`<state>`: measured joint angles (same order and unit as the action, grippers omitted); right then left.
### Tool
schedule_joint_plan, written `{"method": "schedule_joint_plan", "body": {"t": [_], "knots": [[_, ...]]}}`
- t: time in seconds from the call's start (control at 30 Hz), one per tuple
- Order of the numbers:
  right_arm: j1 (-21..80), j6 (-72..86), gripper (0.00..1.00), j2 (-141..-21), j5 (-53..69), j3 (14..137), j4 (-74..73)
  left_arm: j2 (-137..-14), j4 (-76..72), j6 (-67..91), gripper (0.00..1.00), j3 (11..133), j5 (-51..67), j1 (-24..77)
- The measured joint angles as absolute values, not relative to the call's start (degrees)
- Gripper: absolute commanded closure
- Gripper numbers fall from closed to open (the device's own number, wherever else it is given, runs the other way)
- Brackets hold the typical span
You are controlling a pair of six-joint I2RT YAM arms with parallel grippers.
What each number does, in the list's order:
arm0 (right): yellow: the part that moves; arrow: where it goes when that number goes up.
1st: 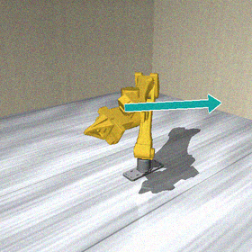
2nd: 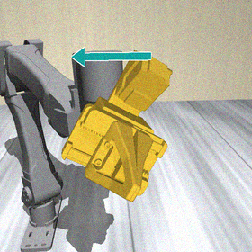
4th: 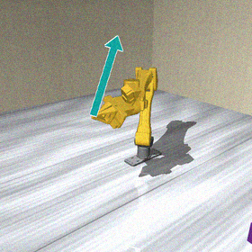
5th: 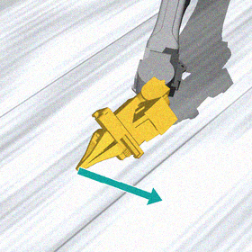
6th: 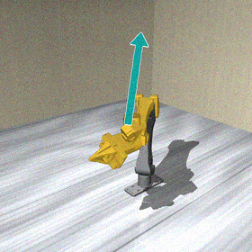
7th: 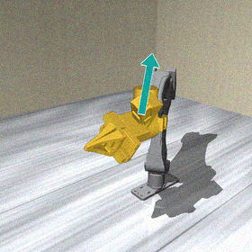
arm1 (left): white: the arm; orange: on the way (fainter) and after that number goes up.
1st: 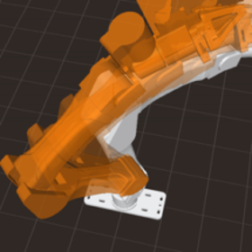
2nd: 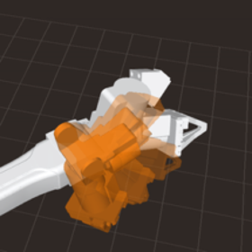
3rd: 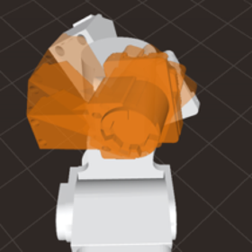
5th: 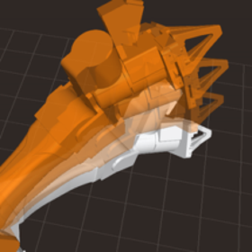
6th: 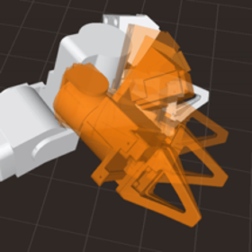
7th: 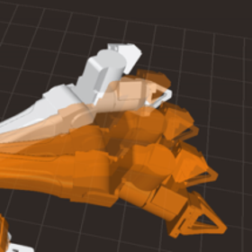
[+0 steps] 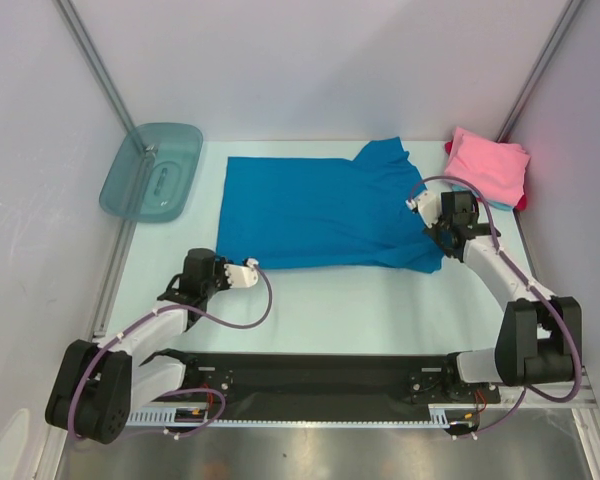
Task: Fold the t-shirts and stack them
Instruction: Fold the tshirt
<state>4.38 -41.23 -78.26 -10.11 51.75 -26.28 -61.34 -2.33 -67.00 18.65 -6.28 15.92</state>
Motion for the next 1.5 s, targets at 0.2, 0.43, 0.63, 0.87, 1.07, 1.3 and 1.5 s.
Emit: {"method": "schedule_joint_plan", "body": {"t": [0.2, 0.43, 0.63, 0.87, 1.07, 1.3, 1.5], "knots": [[6.09, -42.28, 1.0, -76.16, -12.03, 51.75, -24.1, -62.43, -5.72, -65.1, 0.99, 18.76, -8.14, 15.92], [5.98, -43.83, 1.0, -76.86, -12.95, 49.84, -21.19, -68.05, -6.04, -64.9, 1.0, 20.71, -9.54, 15.92], [5.58, -43.81, 1.0, -80.75, -13.8, 49.6, -18.72, -71.9, -7.09, -64.18, 1.0, 25.91, -9.54, 15.92], [5.61, -43.81, 1.0, -83.44, -15.2, 49.63, -16.03, -74.67, -10.22, -64.1, 1.0, 27.09, -9.98, 15.9], [5.65, -43.79, 1.0, -84.77, -16.6, 49.63, -13.82, -77.84, -12.99, -64.53, 1.0, 27.09, -10.28, 15.86], [5.91, -43.81, 1.0, -85.71, -18.28, 49.63, -11.53, -79.72, -16.43, -64.51, 1.0, 27.14, -10.41, 15.55], [5.93, -43.79, 1.0, -85.73, -19.16, 50.28, -10.72, -79.72, -17.63, -64.42, 1.0, 28.4, -10.41, 15.33]]}}
